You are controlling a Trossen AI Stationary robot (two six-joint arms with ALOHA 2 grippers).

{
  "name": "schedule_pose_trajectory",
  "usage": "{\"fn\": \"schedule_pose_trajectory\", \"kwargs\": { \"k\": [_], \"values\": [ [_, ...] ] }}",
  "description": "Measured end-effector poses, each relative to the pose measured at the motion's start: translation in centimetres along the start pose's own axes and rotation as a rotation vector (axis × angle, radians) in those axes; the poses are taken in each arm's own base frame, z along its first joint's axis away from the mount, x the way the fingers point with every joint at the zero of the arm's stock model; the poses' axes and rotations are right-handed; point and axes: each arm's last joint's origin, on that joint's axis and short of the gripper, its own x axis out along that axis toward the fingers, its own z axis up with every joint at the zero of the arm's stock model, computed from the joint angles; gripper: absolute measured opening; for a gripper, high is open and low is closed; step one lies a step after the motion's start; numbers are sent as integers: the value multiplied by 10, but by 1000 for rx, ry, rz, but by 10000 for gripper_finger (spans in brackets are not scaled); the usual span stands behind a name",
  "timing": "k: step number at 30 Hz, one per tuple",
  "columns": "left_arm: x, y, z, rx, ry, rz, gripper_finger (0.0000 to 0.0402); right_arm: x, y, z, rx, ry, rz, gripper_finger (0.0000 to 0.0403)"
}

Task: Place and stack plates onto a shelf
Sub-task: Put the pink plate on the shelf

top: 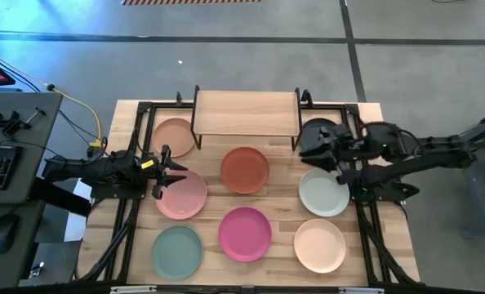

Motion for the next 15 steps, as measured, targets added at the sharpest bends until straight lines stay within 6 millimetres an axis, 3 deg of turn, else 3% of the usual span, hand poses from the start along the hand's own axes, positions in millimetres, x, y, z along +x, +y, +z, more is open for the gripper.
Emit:
{"fn": "schedule_pose_trajectory", "kwargs": {
  "k": [8, 15],
  "values": [
    [0, 0, 0, 0, 0, 0, 117, 48, -1, 6, 19, 177, -48, 91],
    [0, 0, 0, 0, 0, 0, 117, 81, -12, -15, 74, 424, -164, 91]
  ]
}}
